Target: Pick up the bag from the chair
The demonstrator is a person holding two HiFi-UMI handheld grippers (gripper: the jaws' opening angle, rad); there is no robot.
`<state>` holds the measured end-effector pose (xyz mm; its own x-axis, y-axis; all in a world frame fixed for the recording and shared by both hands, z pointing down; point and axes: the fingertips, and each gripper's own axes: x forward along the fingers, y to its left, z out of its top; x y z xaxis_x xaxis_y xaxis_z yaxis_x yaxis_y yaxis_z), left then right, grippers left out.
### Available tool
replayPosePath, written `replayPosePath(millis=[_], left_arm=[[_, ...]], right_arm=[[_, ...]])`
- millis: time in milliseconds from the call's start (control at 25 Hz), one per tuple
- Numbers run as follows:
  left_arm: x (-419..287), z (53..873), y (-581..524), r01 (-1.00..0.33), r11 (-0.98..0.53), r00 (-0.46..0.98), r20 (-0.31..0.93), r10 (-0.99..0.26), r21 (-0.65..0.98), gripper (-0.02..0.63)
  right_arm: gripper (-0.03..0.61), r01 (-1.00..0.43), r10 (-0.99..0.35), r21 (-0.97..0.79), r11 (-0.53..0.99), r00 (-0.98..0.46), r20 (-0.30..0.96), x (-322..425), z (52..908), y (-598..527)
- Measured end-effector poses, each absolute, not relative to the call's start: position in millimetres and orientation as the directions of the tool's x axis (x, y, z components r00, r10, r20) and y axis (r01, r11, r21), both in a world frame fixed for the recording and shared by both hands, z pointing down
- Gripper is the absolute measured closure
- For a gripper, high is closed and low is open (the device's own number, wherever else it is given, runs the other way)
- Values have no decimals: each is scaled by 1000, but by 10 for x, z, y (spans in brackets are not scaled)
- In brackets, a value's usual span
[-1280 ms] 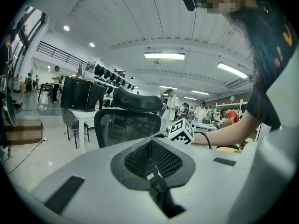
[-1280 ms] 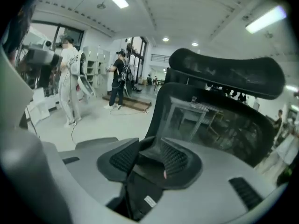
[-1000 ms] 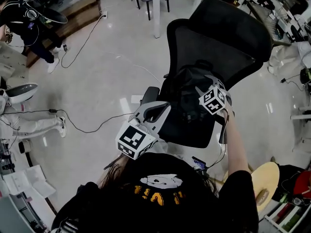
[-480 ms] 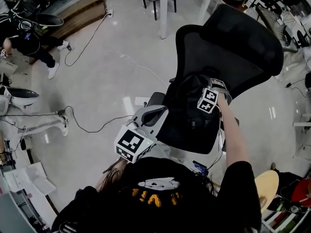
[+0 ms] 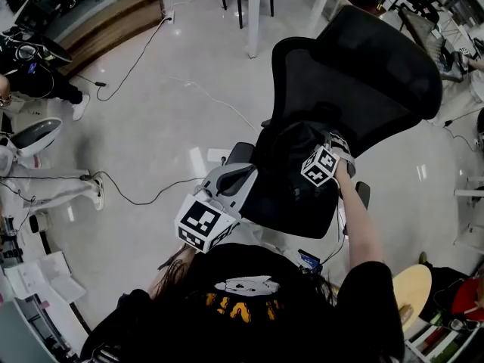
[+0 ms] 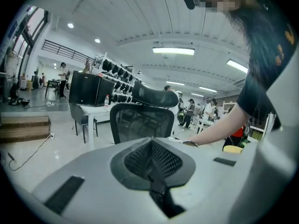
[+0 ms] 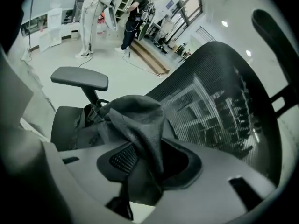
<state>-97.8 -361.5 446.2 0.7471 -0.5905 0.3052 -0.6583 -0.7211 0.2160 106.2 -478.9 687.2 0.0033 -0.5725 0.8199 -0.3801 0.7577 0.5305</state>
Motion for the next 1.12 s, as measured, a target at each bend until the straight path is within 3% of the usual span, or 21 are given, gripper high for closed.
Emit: replayPosePath(millis=[240,680,1120], left_arm=[[-875,4498,-3553,-645,-729,759,305,-575,228,604],[-572,4370,-3312,-611,-763,785,283,-551,211,604],[-227,4242,-2838,-618,-766,779,272,-565,176,604]], right_arm=[[457,-571,-609,483,664,-39,792,1106,6536,-4377],[482,-776,-658,370,511,-76,750,1187,5992,-3543],[489,-874,-751,279,397,-135,647,1160,5240,-2911]])
